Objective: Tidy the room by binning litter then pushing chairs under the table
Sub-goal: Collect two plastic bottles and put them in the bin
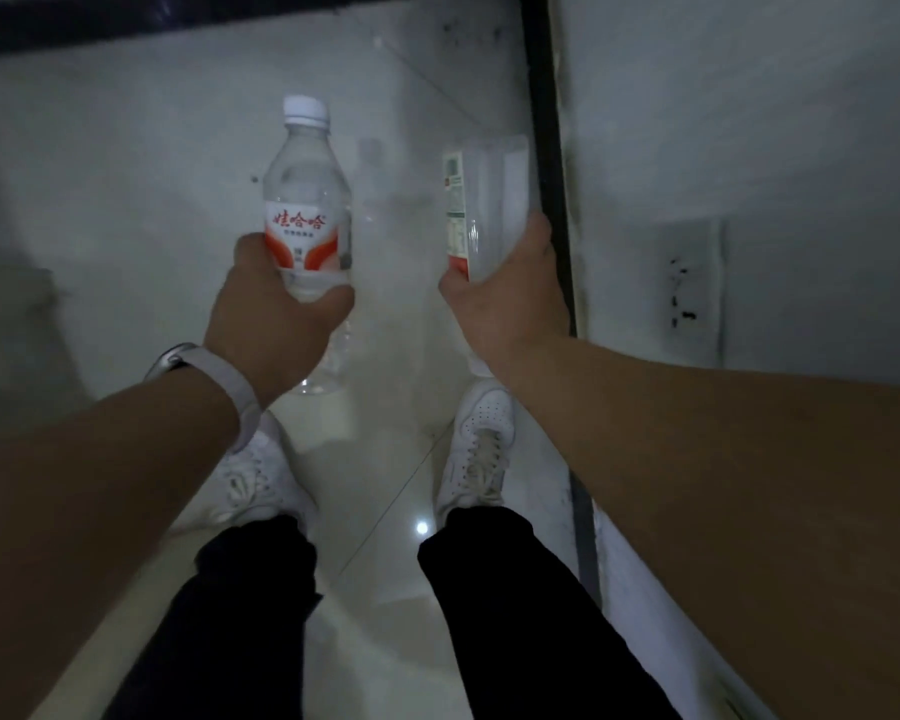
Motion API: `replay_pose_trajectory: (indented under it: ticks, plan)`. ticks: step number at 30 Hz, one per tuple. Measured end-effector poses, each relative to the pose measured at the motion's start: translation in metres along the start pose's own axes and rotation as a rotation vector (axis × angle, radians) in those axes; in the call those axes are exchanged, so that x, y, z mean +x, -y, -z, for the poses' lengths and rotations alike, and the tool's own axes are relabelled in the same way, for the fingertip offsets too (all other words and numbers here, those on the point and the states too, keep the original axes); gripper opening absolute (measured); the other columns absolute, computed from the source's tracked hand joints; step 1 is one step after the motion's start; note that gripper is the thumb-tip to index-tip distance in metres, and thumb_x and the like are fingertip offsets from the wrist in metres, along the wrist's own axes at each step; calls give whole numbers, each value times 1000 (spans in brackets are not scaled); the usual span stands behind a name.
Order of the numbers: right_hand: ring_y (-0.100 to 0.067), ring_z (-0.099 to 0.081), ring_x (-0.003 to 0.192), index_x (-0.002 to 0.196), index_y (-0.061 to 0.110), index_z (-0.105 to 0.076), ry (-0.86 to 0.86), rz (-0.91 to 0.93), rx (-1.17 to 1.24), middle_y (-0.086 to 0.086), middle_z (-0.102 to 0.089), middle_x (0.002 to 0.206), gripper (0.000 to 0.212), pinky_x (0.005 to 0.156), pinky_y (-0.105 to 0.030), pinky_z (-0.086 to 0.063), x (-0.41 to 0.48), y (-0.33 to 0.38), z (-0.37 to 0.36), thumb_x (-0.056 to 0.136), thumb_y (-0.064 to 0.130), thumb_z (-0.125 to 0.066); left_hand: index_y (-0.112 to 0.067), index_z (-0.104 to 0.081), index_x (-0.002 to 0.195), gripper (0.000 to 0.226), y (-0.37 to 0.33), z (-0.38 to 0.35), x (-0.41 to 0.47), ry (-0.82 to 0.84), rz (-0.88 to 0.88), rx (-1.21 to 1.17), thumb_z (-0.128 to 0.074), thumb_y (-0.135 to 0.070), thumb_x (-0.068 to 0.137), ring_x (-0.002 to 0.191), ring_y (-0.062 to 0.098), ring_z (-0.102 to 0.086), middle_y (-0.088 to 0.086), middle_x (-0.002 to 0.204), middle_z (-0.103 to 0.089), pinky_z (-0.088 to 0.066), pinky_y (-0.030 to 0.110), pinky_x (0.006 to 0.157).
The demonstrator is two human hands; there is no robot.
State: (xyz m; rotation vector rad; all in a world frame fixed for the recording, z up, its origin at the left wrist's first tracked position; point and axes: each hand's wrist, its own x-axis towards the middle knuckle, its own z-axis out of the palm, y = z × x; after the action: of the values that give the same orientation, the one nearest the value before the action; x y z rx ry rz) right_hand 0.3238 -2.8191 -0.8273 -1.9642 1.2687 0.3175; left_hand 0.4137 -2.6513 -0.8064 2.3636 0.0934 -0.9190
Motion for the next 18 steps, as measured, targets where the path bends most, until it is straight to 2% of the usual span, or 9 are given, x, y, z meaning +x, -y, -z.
replay_pose_trajectory:
  ticks: [4,7,9,13,15,17,18]
  plan:
    - [-24,-54,108,145,21,-20,46,111,40,-2,-47,128,87,87,-46,-53,-32,57,45,78,44,-70,-14,-46,123,54,-38,58,-37,-74,-29,-22,-77,-28,81,80,10,-53,-5,102,-54,-34,5,56]
    - [-23,-56,106,143,24,-23,79,172,78,0,-49,128,85,83,-46,-55,-60,93,81,75,49,-69,-17,-47,121,54,-68,95,-68,-118,-35,-64,-79,-26,79,75,1,-54,-8,98,-57,-35,-1,54]
    - [-21,-57,105,143,26,-24,110,218,54,2,-49,130,83,83,-45,-55,-79,113,104,76,50,-68,-21,-48,113,49,-83,114,-89,-151,-34,-105,-79,-26,76,77,-2,-56,-13,92,-59,-37,3,58]
    - [-17,-58,98,137,32,-27,185,313,-11,7,-51,122,78,80,-43,-55,-116,146,146,75,52,-70,-21,-53,109,49,-104,146,-133,-205,-12,-204,-82,-31,71,85,13,-66,-7,94,-67,-52,27,75]
    - [-15,-58,96,134,33,-29,233,352,-25,8,-51,118,76,77,-38,-55,-134,161,163,74,51,-72,-20,-56,112,55,-110,163,-154,-208,-12,-247,-81,-38,66,85,13,-69,-5,96,-70,-58,38,79]
    - [-14,-58,97,132,34,-31,264,395,-46,9,-51,118,74,76,-36,-54,-153,177,179,74,51,-73,-21,-57,113,56,-117,181,-173,-201,-14,-285,-82,-39,66,84,11,-69,-6,98,-70,-59,37,77]
    - [-13,-58,97,131,34,-31,273,416,-54,9,-51,118,74,77,-37,-55,-161,185,186,73,51,-73,-21,-55,114,55,-121,190,-183,-199,-12,-303,-83,-36,69,84,9,-68,-6,99,-69,-58,29,75]
